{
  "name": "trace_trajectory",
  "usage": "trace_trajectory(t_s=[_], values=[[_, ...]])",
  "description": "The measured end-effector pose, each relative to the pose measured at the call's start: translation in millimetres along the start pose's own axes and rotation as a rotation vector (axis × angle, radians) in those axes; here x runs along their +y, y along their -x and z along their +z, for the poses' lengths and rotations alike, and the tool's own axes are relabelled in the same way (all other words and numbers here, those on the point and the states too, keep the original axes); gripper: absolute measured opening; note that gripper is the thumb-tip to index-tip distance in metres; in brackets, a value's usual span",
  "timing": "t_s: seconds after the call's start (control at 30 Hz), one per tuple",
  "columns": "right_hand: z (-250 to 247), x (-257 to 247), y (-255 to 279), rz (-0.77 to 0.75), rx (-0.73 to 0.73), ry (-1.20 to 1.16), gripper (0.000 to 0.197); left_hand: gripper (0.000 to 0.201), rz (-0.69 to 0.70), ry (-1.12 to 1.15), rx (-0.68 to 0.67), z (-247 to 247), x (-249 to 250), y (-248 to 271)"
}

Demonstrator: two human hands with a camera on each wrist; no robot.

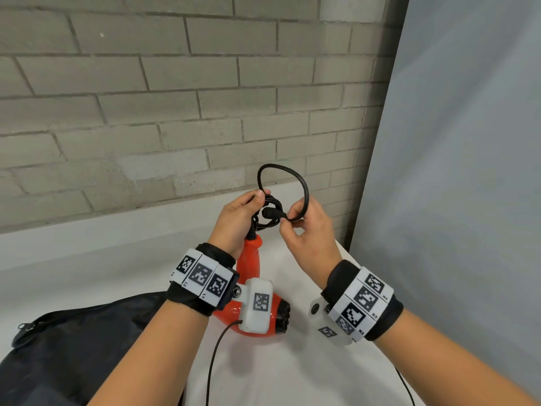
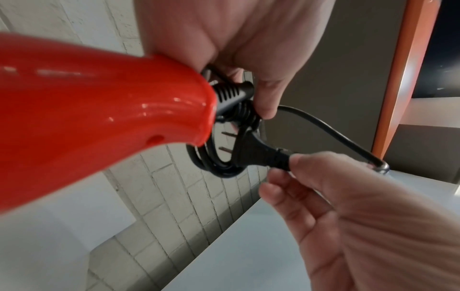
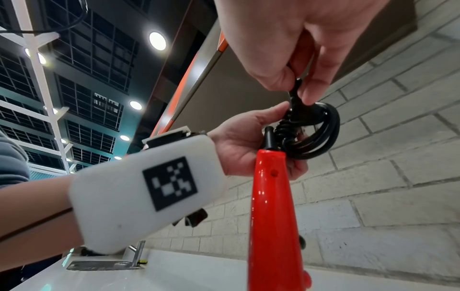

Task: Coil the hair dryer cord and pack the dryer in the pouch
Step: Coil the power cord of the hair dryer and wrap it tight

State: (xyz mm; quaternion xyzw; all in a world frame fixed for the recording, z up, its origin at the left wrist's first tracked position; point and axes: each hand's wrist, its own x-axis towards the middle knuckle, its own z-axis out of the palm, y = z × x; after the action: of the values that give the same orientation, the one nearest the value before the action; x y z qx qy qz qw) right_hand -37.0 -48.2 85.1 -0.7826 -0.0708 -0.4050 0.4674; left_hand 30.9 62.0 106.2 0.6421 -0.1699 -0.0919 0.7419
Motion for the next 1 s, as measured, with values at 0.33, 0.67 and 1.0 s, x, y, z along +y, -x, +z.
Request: trace_trajectory(t_s=[0.33, 0.67, 1.0], values=[[2.6, 8.3, 7.5, -0.069, -0.103, -0.011, 0.026, 0.021, 0.023, -0.025, 0.005, -2.2, -0.7, 2.3], [6.2, 16.3, -9.1, 0.037, 0.138, 0.059, 0.033, 0.027, -0.014, -0.038, -0.143, 8.4, -4.2, 6.4], [1.7, 24.4, -17.8, 0.129, -0.269, -0.022, 0.023, 0.021, 0.124, 0.036, -0.144, 8.8, -6.6, 6.4]])
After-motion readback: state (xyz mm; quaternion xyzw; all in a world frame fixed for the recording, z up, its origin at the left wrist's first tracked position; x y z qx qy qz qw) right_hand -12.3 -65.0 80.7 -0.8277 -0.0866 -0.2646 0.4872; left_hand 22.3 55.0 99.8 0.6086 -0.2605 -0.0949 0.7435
